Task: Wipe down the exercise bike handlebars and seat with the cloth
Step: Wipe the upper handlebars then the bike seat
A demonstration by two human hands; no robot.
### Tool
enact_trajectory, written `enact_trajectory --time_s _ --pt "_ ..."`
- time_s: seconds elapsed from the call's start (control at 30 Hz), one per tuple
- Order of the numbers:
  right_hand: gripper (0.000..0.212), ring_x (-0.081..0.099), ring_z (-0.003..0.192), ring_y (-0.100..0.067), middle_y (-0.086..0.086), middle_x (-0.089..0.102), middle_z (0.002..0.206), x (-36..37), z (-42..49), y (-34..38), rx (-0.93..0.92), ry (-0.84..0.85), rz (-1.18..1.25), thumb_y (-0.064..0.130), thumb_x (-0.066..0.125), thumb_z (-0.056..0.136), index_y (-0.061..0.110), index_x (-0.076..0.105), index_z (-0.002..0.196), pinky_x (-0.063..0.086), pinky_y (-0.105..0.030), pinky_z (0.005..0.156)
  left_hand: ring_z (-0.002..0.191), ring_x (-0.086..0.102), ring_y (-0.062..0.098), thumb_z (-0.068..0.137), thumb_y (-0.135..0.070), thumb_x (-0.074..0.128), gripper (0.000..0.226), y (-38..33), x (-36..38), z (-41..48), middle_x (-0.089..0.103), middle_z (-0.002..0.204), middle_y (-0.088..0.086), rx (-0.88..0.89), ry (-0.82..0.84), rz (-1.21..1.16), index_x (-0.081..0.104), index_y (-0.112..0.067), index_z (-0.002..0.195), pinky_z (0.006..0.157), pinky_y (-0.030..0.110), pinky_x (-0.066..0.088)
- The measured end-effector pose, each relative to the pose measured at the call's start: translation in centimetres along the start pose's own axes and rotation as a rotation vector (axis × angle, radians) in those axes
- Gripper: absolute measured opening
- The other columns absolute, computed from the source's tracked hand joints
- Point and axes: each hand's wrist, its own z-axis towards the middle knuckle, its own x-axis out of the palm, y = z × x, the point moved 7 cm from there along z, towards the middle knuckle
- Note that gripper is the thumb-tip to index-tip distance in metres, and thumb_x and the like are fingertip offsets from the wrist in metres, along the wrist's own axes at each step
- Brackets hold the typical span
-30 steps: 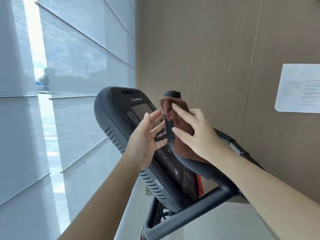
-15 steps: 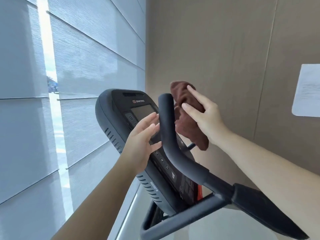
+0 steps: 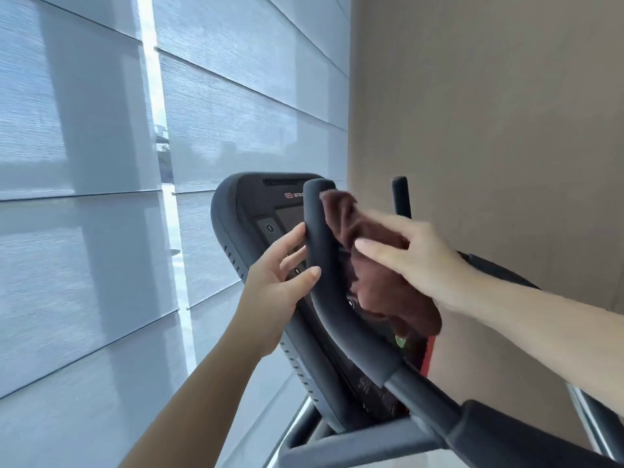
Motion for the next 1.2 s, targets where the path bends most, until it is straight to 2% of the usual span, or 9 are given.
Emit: enact_trajectory --time_s 0.07,0.2,0.37,0.57,0.73,0.8,0.9,1.07,1.2 --pt "0.046 0.056 0.098 0.012 0.022 0.062 0.109 0.0 2.3 0.3 -0.032 -0.099 0.094 0.024 0.064 0.083 0.033 0.051 0.126 0.039 -0.003 0.086 0.108 0.051 -0.009 0.083 0.005 0.057 0.059 -0.2 0.1 -0.2 0.053 0.124 -0.024 0.006 -0.033 0.057 0.049 -0.04 0.119 0.094 0.036 0.045" --pt "0.055 0.051 0.113 0.004 0.016 0.056 0.125 2.3 4.1 0.5 -0.058 0.027 0.147 0.023 0.062 0.085 0.036 0.041 0.134 0.036 -0.018 0.1 0.106 0.053 -0.006 0.083 0.006 0.057 0.059 -0.3 0.3 -0.7 0.052 0.127 -0.021 0.019 -0.089 0.126 0.049 -0.04 0.12 0.091 0.036 0.046" --pt "0.042 0.054 0.099 0.017 0.031 0.059 0.106 3.7 -1.1 -3.6 0.041 0.286 0.143 0.025 0.062 0.085 0.034 0.052 0.124 0.035 0.004 0.075 0.108 0.057 0.016 0.084 0.004 0.057 0.05 0.0 0.6 -1.4 0.06 0.115 -0.004 0.031 -0.151 0.135 0.053 -0.031 0.119 0.079 0.033 0.052" --pt "0.031 0.053 0.1 0.016 0.031 0.063 0.105 2.4 -3.9 -2.9 0.046 0.663 -0.075 0.028 0.062 0.085 0.052 0.058 0.103 0.034 0.003 0.081 0.083 0.063 0.006 0.084 0.006 0.056 0.046 0.5 0.7 -2.5 0.059 0.094 -0.002 0.006 -0.179 0.125 0.056 -0.032 0.111 0.063 0.021 0.052" --pt "0.044 0.045 0.12 0.001 0.018 0.053 0.127 0.7 -1.0 -0.8 0.029 0.236 -0.056 0.032 0.058 0.086 0.04 0.046 0.128 0.027 -0.016 0.103 0.083 0.06 0.009 0.083 0.007 0.056 0.047 0.8 0.9 -3.3 0.057 0.097 0.003 -0.043 -0.171 0.09 0.057 -0.032 0.109 0.065 0.021 0.053" --pt "0.055 0.043 0.123 -0.007 0.006 0.051 0.132 2.4 -1.1 0.0 -0.005 0.239 -0.182 0.037 0.057 0.086 0.042 0.033 0.135 0.025 -0.013 0.095 0.084 0.063 0.01 0.083 0.009 0.056 0.047 0.9 1.1 -3.8 0.058 0.094 0.001 -0.05 -0.153 0.058 0.058 -0.029 0.11 0.064 0.024 0.053" --pt "0.057 0.047 0.108 -0.015 -0.001 0.047 0.108 4.0 -3.3 -0.7 -0.003 0.368 -0.39 0.044 0.055 0.084 0.053 0.028 0.133 0.025 -0.017 0.084 0.087 0.065 0.009 0.081 0.006 0.06 0.045 1.1 1.3 -4.3 0.06 0.097 0.001 -0.063 -0.159 0.012 0.058 -0.028 0.111 0.065 0.024 0.054" --pt "0.037 0.05 0.079 0.019 0.026 0.047 0.072 2.5 -7.2 0.2 -0.064 0.557 -0.492 0.031 0.063 0.081 0.038 0.058 0.117 0.028 0.005 0.069 0.098 0.062 0.013 0.08 0.011 0.058 0.051 1.3 1.6 -5.1 0.06 0.102 -0.001 -0.052 -0.189 0.083 0.054 -0.024 0.116 0.08 0.031 0.054" --pt "0.04 0.044 0.087 0.029 0.043 0.049 0.095 -0.1 -7.3 0.9 0.05 0.531 -0.455 0.026 0.063 0.082 0.039 0.056 0.119 0.025 0.009 0.078 0.105 0.053 0.012 0.078 0.001 0.065 0.045 -0.3 2.1 -6.4 0.054 0.112 0.002 0.145 -0.2 0.544 0.055 -0.018 0.117 0.084 0.021 0.046"
